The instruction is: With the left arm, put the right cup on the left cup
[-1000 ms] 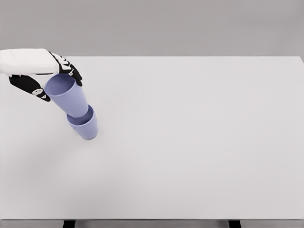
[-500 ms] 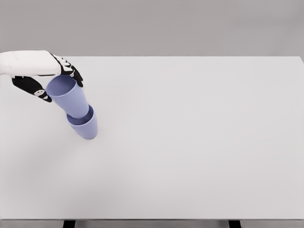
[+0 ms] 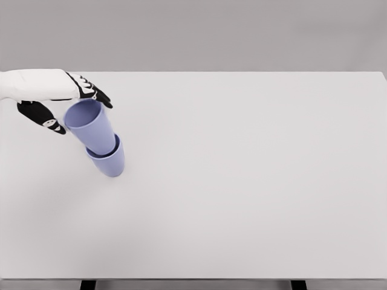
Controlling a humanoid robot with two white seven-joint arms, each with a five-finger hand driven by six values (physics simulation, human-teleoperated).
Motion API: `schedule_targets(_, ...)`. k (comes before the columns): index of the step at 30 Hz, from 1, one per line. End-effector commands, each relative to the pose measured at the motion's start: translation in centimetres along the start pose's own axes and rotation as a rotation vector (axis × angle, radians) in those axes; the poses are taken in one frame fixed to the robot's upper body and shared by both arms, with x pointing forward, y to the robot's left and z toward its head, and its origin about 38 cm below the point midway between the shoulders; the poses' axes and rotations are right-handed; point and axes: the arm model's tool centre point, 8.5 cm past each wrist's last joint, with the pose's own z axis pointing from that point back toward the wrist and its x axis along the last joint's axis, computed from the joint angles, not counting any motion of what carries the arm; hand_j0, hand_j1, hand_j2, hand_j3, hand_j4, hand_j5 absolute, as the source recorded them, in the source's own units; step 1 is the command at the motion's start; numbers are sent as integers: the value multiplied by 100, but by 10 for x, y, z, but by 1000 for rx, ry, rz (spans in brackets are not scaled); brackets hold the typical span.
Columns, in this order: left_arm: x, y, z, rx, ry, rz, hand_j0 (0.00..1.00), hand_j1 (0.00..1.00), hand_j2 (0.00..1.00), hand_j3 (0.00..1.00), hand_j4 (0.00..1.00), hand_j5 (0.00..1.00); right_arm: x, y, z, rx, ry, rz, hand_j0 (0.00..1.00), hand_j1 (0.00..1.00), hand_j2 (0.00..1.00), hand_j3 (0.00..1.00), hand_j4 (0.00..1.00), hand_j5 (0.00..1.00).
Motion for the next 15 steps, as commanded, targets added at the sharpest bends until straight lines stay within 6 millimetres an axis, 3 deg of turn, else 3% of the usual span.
schedule_targets(1,1,1,1,4,-3,1,100,100,100,100,100,100,0,0,0,0,0,0,100,100,100,100,100,100)
schedule_targets(6,6,5,3,12,-18,-10,100,100,100,100,100,100,0,0,0,0,0,0,100,100,100,100,100,100)
schedule_targets(8,29,33,14,88,-77,-70,100,100,100,100,100,100,0,0,0,0,0,0,100,100,100,100,100,100)
schedule_targets(10,50,48,16,145,-206,-97,100,100,100,100,100,100,0,0,0,0,0,0,100,100,100,100,100,100)
schedule_targets(11,64,53,13,157,-269,-134,100,100,100,100,100,100,0,0,0,0,0,0,100,100,100,100,100,100)
schedule_targets(15,91,57,-32,182,-436,-116,100,100,100,100,100,100,0,0,0,0,0,0,100,100,100,100,100,100)
